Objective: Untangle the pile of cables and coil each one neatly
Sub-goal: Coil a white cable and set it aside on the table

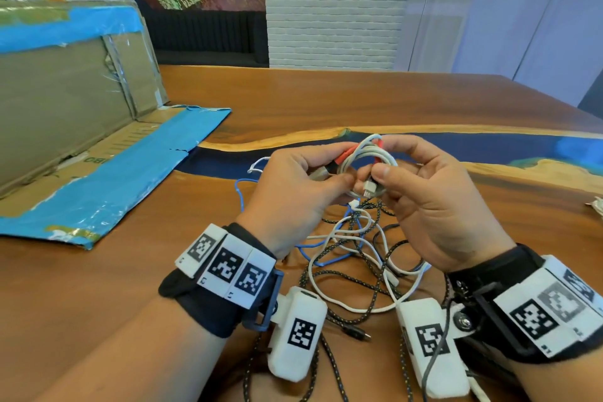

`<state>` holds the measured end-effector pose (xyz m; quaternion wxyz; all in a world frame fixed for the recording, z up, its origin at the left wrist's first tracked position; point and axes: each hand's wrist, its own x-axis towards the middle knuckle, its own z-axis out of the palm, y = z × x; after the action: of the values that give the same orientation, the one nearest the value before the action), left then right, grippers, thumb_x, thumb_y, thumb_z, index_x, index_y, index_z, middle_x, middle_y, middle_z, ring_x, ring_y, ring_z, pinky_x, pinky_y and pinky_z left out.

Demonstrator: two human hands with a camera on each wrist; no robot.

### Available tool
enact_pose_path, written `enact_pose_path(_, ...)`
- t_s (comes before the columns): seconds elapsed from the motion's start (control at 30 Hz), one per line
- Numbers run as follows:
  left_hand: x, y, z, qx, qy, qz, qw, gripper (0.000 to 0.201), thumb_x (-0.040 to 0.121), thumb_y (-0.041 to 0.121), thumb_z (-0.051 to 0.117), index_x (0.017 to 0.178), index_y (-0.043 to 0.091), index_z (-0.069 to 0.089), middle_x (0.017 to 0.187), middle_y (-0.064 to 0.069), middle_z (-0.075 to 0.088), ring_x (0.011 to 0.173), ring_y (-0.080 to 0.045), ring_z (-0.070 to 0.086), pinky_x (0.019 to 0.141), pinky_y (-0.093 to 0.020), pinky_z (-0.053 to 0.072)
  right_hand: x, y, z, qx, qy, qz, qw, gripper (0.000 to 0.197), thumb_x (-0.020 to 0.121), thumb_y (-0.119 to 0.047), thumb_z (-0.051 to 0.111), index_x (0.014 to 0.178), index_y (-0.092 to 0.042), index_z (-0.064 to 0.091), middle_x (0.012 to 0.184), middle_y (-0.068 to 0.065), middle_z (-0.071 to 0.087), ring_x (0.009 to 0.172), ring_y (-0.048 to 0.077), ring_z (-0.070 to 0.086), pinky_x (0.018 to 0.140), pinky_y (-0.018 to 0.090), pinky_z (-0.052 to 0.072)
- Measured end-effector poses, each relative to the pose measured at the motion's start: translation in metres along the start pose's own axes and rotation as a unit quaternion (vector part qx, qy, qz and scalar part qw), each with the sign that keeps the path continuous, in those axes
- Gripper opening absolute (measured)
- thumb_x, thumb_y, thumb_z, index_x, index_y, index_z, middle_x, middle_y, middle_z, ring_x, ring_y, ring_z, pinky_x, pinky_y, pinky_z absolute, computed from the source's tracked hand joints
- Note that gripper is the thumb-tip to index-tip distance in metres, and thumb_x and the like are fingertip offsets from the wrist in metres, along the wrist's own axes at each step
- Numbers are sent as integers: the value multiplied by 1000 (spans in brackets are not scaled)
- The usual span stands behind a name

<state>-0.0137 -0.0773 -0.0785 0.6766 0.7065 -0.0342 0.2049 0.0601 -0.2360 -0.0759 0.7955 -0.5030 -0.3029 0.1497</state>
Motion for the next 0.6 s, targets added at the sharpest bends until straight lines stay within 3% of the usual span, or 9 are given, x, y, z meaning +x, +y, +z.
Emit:
enact_pose_path(0.13,0,-2,2,-2,13,-14,1000,35,94,-5,65,124,12,72,105,-12,77,93,-29,75,81,-37,62,-3,-1,1,-102,-19,-36,994,37,93,7,61,120,-17,67,80,14,69,78,24,66,80,35,57)
enact_pose_path(0.33,0,-4,5,11,40,-22,999,31,94,-3,65,119,14,74,96,-18,77,88,-29,75,73,-29,61,0,-6,-7,-249,3,-61,967,32,88,8,70,105,-19,74,94,2,76,86,13,70,71,28,57)
enact_pose_path(0.43,0,-5,7,8,57,-27,998,32,94,-2,65,119,16,74,94,-10,78,84,-25,76,69,-26,61,-2,-8,-5,-239,1,-9,971,28,92,0,69,109,-21,72,91,11,75,73,24,72,57,41,61)
enact_pose_path(0.53,1,-4,5,-3,63,-29,998,32,94,-2,65,117,17,74,88,-8,78,77,-18,74,68,-26,61,-1,-8,-7,-255,2,12,967,28,93,-8,70,114,-27,70,86,19,72,52,28,63,46,34,52)
enact_pose_path(0.6,1,-3,5,-14,51,-38,998,32,94,-3,65,119,14,74,89,-9,78,80,-19,74,71,-30,62,1,-7,-11,-228,7,14,974,28,93,-4,70,114,-21,71,82,24,70,51,29,62,46,32,52)
